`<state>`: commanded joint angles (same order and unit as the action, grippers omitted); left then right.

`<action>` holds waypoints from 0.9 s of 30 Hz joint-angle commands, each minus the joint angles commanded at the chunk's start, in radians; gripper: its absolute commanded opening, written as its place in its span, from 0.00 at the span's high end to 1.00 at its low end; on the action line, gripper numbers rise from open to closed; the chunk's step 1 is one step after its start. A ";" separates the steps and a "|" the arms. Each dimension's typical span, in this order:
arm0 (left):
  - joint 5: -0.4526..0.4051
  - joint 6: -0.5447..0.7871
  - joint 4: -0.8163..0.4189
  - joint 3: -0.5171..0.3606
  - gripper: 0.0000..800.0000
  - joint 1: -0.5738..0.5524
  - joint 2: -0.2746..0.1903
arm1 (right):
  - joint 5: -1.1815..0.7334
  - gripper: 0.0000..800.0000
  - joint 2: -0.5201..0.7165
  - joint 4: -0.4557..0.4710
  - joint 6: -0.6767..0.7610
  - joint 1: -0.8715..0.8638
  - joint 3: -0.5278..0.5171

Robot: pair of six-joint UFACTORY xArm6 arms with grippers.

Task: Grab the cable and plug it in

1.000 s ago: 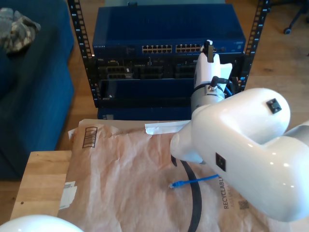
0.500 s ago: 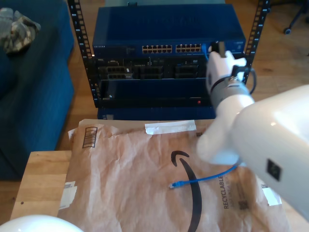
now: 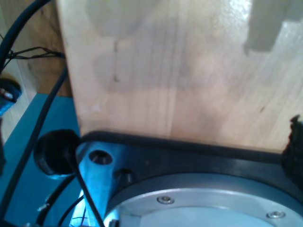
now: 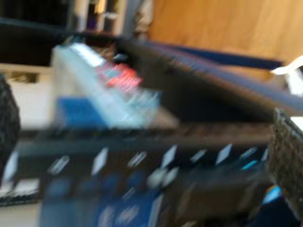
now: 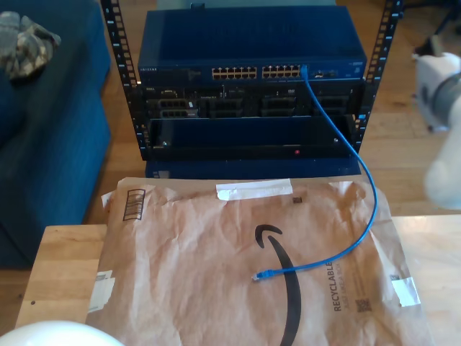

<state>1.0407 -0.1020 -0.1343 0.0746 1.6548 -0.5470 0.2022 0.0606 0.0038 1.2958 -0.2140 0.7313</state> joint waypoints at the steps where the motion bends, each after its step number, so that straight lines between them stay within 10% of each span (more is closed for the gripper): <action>1: -0.002 0.000 0.000 0.000 0.00 0.000 0.000 | -0.043 0.02 0.017 0.002 -0.014 -0.037 0.000; 14: -0.002 0.000 0.000 0.000 0.00 0.000 0.000 | -0.566 0.01 0.272 0.000 -0.310 -0.508 -0.091; 27: 0.000 0.000 0.000 0.000 0.00 0.000 0.000 | -1.119 0.01 0.408 -0.003 -0.934 -0.891 -0.127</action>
<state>1.0407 -0.1020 -0.1343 0.0746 1.6548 -0.5470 -0.9164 0.4687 0.0008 0.3613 -1.1055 0.6040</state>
